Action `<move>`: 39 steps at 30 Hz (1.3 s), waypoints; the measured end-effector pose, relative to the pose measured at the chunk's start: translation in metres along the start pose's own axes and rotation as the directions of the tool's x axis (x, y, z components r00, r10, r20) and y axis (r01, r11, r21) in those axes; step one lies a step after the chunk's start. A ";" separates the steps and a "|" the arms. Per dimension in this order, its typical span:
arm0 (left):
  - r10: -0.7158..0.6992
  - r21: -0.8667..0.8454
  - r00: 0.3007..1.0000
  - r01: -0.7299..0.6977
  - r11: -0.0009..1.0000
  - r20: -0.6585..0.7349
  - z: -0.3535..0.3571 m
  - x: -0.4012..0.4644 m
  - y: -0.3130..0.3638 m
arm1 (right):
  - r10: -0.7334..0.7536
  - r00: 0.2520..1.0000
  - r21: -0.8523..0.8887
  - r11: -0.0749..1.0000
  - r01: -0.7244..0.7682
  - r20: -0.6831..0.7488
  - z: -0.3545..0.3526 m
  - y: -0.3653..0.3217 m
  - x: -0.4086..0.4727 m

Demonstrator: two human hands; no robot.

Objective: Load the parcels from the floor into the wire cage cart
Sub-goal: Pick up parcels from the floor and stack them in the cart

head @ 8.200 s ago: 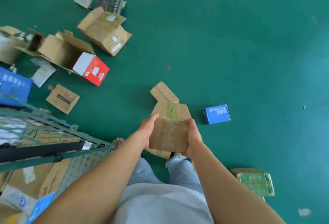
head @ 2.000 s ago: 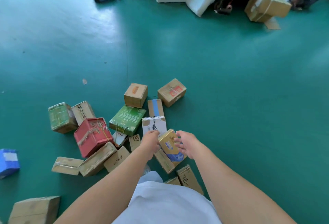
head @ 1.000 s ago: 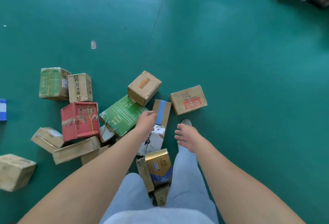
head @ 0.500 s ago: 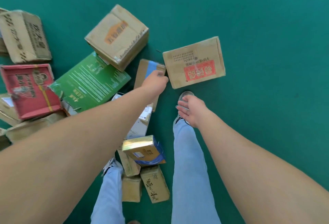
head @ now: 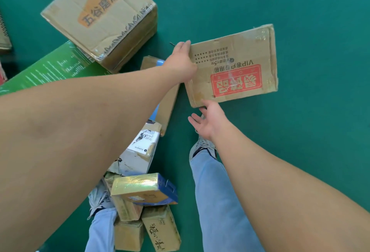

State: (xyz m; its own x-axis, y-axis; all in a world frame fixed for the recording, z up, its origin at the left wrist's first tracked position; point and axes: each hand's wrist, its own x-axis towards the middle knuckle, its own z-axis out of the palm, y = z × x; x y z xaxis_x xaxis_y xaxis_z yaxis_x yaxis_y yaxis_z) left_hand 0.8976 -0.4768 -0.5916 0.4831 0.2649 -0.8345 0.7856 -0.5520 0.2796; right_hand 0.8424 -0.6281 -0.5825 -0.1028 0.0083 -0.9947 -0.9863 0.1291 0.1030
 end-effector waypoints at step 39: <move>-0.542 -0.998 0.840 -0.051 -0.039 -0.022 -0.236 -0.687 -0.315 | -0.450 0.825 -0.732 0.422 0.534 0.342 0.199 0.375 -0.545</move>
State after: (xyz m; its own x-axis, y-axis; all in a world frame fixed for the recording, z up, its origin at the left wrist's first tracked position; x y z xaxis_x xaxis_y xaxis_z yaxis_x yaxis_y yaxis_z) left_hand 0.4094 -0.2984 0.0051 -0.0116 0.5391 -0.8422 0.3302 0.7971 0.5057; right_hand 0.5541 -0.3873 -0.0030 0.4030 0.2883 -0.8686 -0.5661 -0.6672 -0.4841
